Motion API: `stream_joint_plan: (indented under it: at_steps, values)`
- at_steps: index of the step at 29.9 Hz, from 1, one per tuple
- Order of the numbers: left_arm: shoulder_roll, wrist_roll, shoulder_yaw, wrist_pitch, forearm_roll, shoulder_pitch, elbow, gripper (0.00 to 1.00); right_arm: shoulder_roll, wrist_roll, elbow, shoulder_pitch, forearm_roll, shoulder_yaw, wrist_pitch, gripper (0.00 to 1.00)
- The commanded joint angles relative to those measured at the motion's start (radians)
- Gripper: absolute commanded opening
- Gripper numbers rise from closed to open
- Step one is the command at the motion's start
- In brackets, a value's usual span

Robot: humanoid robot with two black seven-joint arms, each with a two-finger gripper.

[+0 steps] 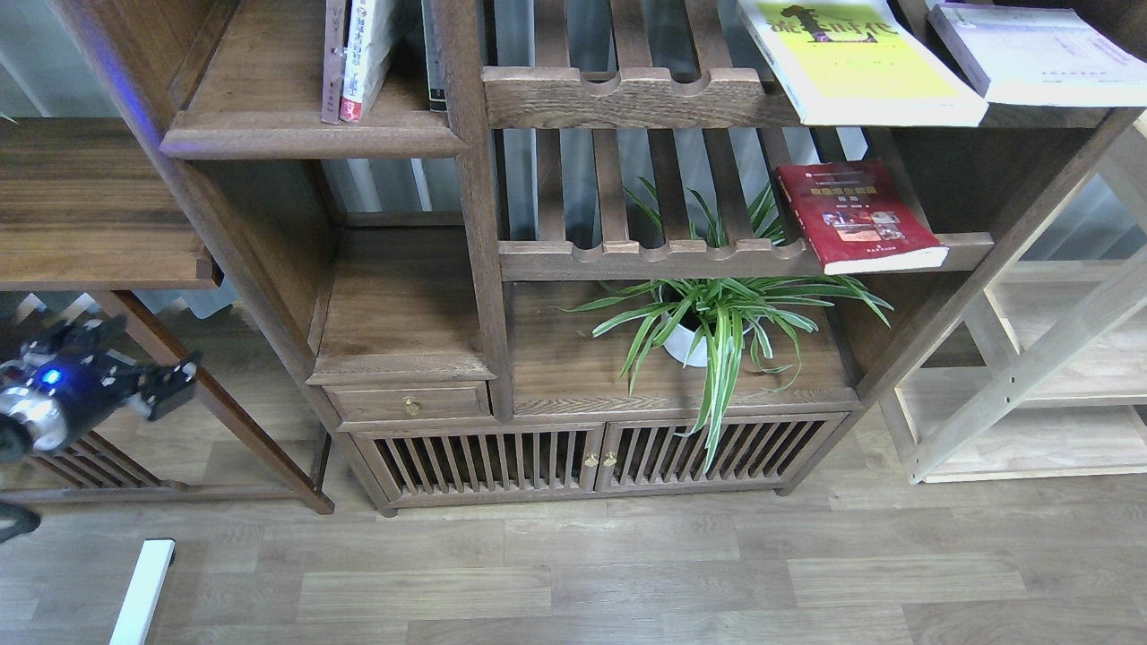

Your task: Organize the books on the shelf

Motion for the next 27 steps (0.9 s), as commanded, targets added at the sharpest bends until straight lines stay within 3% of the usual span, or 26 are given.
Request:
stream_joint_plan:
  at_steps: [1, 10, 17, 22, 27]
  values:
    - [0.008, 0.0, -0.002, 0.005, 0.004, -0.049, -0.102, 1.0, -0.001, 0.0, 0.003, 0.003, -0.001, -0.001, 0.0, 1.0]
    - [0.028, 0.0, 0.0, 0.074, 0.258, -0.084, -0.256, 1.0, -0.047, 0.0, 0.003, 0.0, -0.004, -0.004, 0.0, 1.0]
    - [0.055, 0.0, 0.011, 0.072, 0.417, -0.077, -0.377, 1.0, -0.049, 0.0, 0.015, 0.006, -0.009, 0.001, -0.001, 1.0]
    - [0.038, 0.0, 0.142, 0.081, 0.429, -0.061, -0.39, 1.0, -0.044, 0.0, 0.029, 0.035, -0.022, 0.001, -0.004, 1.0]
    - [0.014, 0.0, 0.15, 0.13, 0.429, -0.009, -0.39, 1.0, -0.032, 0.0, 0.049, 0.049, -0.077, -0.001, 0.002, 1.0]
